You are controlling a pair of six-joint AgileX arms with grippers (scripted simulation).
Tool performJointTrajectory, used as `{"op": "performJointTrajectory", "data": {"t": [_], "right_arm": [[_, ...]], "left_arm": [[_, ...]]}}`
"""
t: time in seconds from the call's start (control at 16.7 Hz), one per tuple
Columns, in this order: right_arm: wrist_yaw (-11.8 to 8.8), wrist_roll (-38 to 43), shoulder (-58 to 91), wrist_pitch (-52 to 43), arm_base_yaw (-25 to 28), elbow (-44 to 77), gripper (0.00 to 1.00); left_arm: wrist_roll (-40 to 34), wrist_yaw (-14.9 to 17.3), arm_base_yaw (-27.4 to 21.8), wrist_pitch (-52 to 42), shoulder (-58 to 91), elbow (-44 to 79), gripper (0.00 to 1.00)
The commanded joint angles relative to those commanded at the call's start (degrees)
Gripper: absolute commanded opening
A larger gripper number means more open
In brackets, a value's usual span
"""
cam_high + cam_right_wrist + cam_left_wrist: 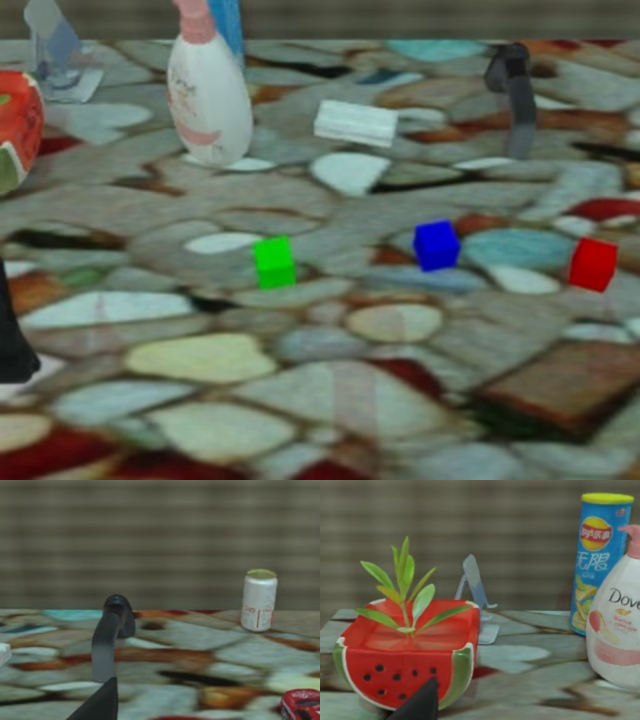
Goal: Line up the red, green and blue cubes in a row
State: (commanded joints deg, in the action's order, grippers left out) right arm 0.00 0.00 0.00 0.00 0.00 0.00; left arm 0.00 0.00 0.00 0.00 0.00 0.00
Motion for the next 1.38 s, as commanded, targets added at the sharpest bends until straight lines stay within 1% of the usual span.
{"op": "performJointTrajectory", "data": {"t": [0.24, 0.48, 0.66, 1.14, 1.38], "right_arm": [[-0.1, -1.2, 1.8, -1.2, 0.3, 1.7, 1.0], [-0.3, -8.1, 12.6, -8.2, 1.4, 11.9, 1.0], [-0.2, -16.0, 27.1, -16.3, 2.5, 23.4, 1.0], [0.1, -40.4, 77.0, -42.0, 5.7, 58.0, 1.0], [0.2, -51.0, 96.3, -53.0, 7.2, 73.2, 1.0]], "left_arm": [[0.0, 0.0, 0.0, 0.0, 0.0, 0.0, 1.0], [0.0, 0.0, 0.0, 0.0, 0.0, 0.0, 1.0], [0.0, 0.0, 0.0, 0.0, 0.0, 0.0, 1.0], [0.0, 0.0, 0.0, 0.0, 0.0, 0.0, 1.0], [0.0, 0.0, 0.0, 0.0, 0.0, 0.0, 1.0]]}}
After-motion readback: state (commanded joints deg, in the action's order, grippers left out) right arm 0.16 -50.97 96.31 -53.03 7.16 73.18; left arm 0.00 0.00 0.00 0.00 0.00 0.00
